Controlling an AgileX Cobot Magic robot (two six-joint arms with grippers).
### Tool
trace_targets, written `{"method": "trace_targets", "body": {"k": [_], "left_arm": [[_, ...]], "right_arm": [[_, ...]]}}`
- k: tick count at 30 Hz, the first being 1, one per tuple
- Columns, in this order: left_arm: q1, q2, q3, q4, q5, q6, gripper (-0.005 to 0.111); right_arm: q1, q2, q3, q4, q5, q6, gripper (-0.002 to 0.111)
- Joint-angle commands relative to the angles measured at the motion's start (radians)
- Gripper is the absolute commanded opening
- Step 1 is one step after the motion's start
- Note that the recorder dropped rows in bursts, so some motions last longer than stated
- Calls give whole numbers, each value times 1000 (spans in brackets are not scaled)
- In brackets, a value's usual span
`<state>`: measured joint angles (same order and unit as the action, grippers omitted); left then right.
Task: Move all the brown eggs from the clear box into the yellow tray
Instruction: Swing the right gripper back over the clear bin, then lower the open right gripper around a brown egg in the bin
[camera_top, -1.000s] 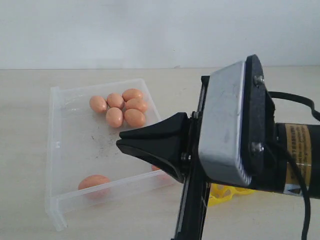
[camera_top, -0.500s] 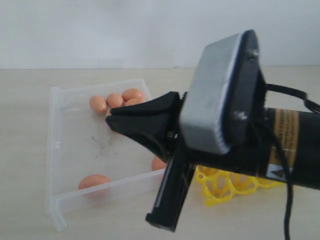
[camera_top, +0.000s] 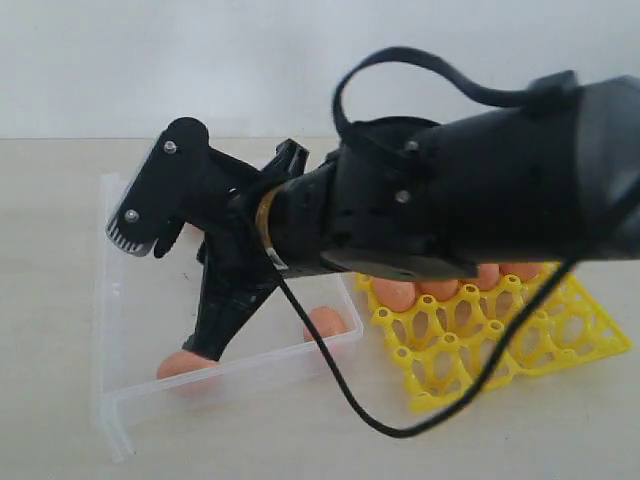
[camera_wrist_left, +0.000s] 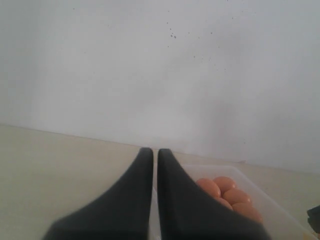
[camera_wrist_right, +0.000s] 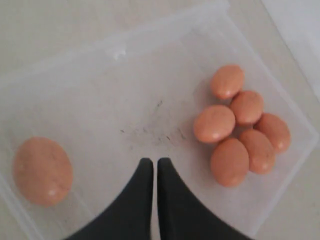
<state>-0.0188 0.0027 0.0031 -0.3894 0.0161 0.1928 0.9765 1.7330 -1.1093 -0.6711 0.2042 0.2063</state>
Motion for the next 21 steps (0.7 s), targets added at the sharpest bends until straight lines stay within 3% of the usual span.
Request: {"method": "trace_targets", "body": {"k": [1,5,9,11,13,14,17,21], "left_arm": [[-3,-3,-3,-11,-16,-7,4],[-3,-3,-3,-11,-16,-7,4],[-3,-3,-3,-11,-16,-7,4],[-3,-3,-3,-11,-16,-7,4],[-3,-3,-3,-11,-16,-7,4],[-3,-3,-3,-11,-16,-7,4],[-3,-3,-3,-11,-16,-7,4],[-3,-3,-3,-11,-16,-7,4]], "right_arm": [[-1,106,-161,57,272,73,0],[-1,226,-387,244,707,-68,0],[-1,264,-521,600,762,-291,1],[-8,278,-573,768,780,-361,10],[-27,304,-613,928,843,-379,30],[-36,325,-635,982,885,-361,45],[-40,374,-671,938,884,-258,51],[-54,464,-778,629,861,-122,51]]}}
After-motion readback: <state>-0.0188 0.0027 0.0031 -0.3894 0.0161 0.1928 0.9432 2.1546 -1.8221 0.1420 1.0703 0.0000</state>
